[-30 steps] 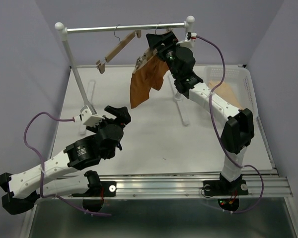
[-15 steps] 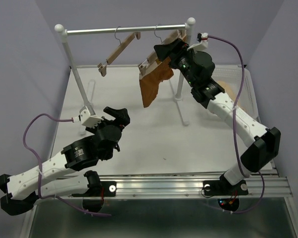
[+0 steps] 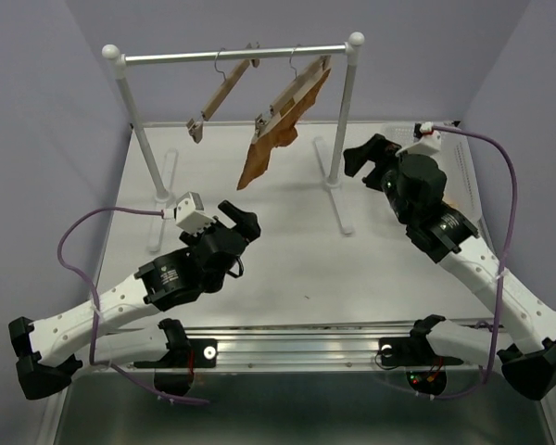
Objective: Clip the underwear to the hanger
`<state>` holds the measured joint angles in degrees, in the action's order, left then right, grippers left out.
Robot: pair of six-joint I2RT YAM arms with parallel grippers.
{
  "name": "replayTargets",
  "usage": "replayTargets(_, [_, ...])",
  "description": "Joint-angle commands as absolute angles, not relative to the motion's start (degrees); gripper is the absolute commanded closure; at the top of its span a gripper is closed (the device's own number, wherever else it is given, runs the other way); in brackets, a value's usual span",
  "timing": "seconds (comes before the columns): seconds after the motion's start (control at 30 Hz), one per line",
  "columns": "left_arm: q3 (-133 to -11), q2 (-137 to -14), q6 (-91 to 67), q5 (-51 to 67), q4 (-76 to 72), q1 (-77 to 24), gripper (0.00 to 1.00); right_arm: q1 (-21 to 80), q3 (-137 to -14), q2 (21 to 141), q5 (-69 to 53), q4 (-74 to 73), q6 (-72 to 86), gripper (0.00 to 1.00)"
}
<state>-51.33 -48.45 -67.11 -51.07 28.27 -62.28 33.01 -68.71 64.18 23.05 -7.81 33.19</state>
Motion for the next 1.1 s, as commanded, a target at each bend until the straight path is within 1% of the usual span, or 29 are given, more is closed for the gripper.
replayTargets(0.0, [-50.0, -46.9, -67.8, -47.7, 28.7, -60.0, 0.01, 32.9, -61.0, 58.6, 30.1, -17.2, 33.6, 0.0])
replayTargets(0.13, [-46.0, -42.6, -67.6, -41.6, 28.2, -55.2, 0.01, 32.9, -52.9, 56.1, 28.0, -21.0, 36.3, 0.0])
replayTargets(0.27, [-43.3, -41.5, -66.6, -35.3, 28.7, -49.5, 0.01, 32.9, -47.6, 55.8, 27.2, -23.5, 40.1, 0.0])
replayTargets(0.47, [-41.2, -42.8, -65.9, -32.7, 29.5, -45.4, 0.01, 32.9, -41.6, 56.0, 27.9, -23.7, 44.9, 0.0])
replayTargets(0.6, [-40.3, -44.0, -63.9, -29.9, 28.9, -41.9, 0.01, 32.9, -41.4, 57.6, 28.7, -23.6, 45.7, 0.0])
replayTargets(0.8, [-38.8, -47.4, -57.0, -23.0, 20.6, -36.0, 0.01, 32.9, -42.2, 59.8, 30.8, -23.3, 45.7, 0.0])
replayTargets(1.07, [-39.6, -50.1, -53.9, -20.0, 17.3, -31.9, 0.01, 32.9, -41.8, 60.6, 32.5, -22.1, 45.5, 0.0])
